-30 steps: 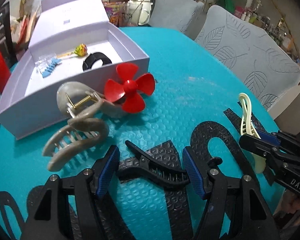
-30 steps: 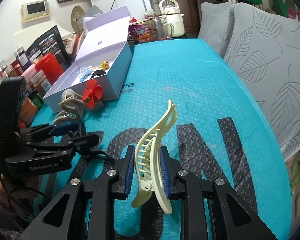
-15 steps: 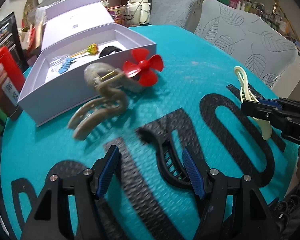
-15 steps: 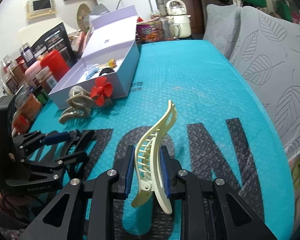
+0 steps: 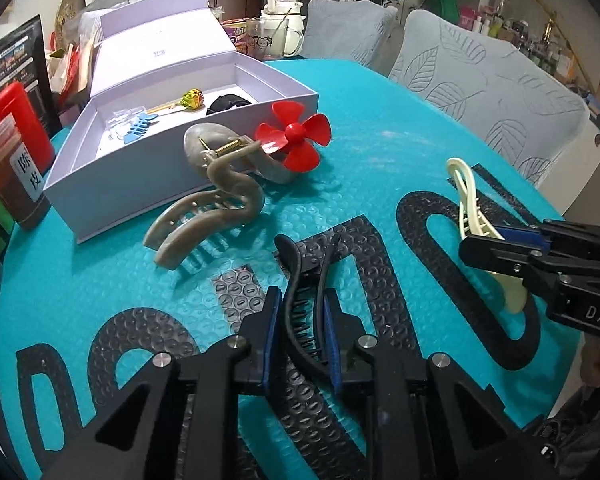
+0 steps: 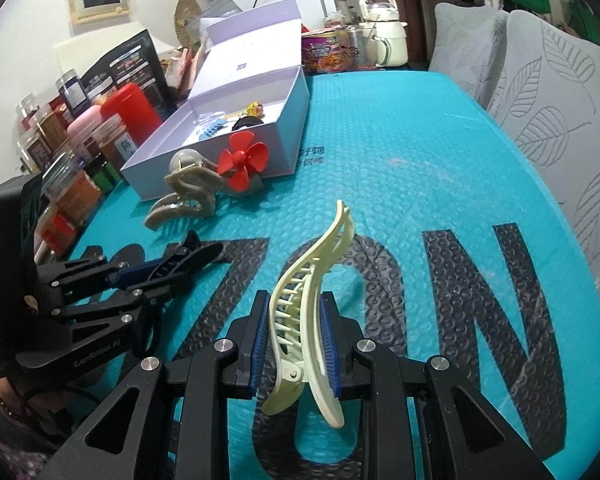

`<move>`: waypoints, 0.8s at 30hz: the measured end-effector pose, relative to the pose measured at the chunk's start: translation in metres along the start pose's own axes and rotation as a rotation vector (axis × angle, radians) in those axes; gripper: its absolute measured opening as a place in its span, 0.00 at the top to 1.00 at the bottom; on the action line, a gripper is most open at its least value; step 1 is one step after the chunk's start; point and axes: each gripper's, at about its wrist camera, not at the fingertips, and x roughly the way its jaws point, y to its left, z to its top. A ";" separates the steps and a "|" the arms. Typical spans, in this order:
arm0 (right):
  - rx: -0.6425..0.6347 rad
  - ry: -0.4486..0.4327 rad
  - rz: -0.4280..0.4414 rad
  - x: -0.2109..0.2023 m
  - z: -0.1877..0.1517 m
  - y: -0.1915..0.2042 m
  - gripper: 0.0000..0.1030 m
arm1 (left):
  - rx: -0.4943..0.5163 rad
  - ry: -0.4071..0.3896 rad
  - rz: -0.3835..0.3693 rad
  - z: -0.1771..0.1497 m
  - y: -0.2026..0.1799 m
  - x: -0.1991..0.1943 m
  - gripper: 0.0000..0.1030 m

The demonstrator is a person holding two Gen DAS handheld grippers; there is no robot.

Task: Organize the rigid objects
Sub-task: 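Carry the black clip and cream clip with both tools over the white box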

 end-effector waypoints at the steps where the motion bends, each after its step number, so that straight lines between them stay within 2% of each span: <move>1: -0.002 -0.001 0.000 0.000 0.000 0.001 0.77 | -0.004 0.001 -0.003 -0.001 0.001 -0.001 0.80; 8: -0.033 -0.002 0.017 0.001 -0.002 0.011 0.77 | -0.058 -0.025 -0.036 -0.004 0.010 -0.016 0.80; 24: -0.087 0.008 0.105 0.005 -0.008 0.058 0.77 | -0.166 -0.081 0.003 -0.023 0.045 -0.053 0.80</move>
